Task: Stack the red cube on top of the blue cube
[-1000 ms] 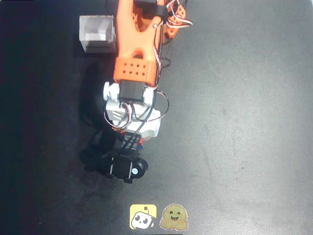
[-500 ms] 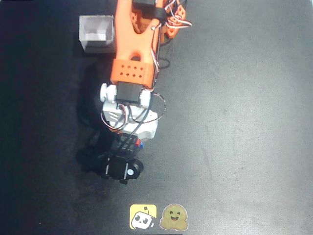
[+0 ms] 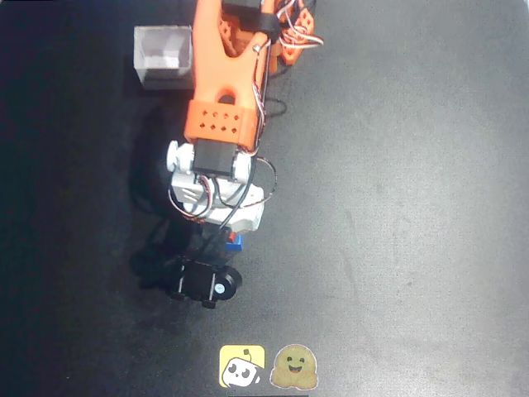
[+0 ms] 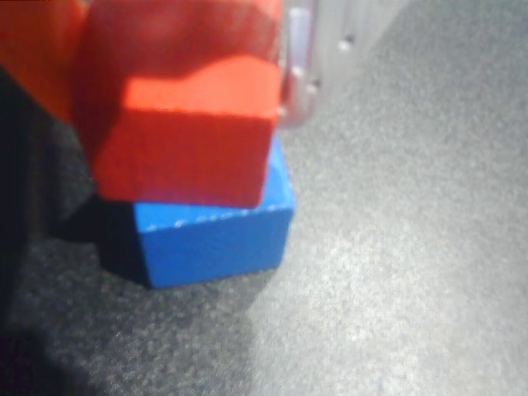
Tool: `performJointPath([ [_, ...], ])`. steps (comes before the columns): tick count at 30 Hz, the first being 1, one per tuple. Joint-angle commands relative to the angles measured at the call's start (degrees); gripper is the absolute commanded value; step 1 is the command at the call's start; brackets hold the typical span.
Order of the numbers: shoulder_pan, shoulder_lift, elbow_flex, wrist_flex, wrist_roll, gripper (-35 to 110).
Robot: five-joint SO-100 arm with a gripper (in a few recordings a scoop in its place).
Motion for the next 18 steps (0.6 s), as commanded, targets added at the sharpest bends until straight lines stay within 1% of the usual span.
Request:
performJointPath([
  [1, -0.09, 0.79, -0.09, -0.35, -1.05, 0],
  [11, -0.35, 1.05, 0.09, -0.26, -8.26, 0],
  [18, -0.62, 1.41, -0.70, 0.88, -10.02, 0],
])
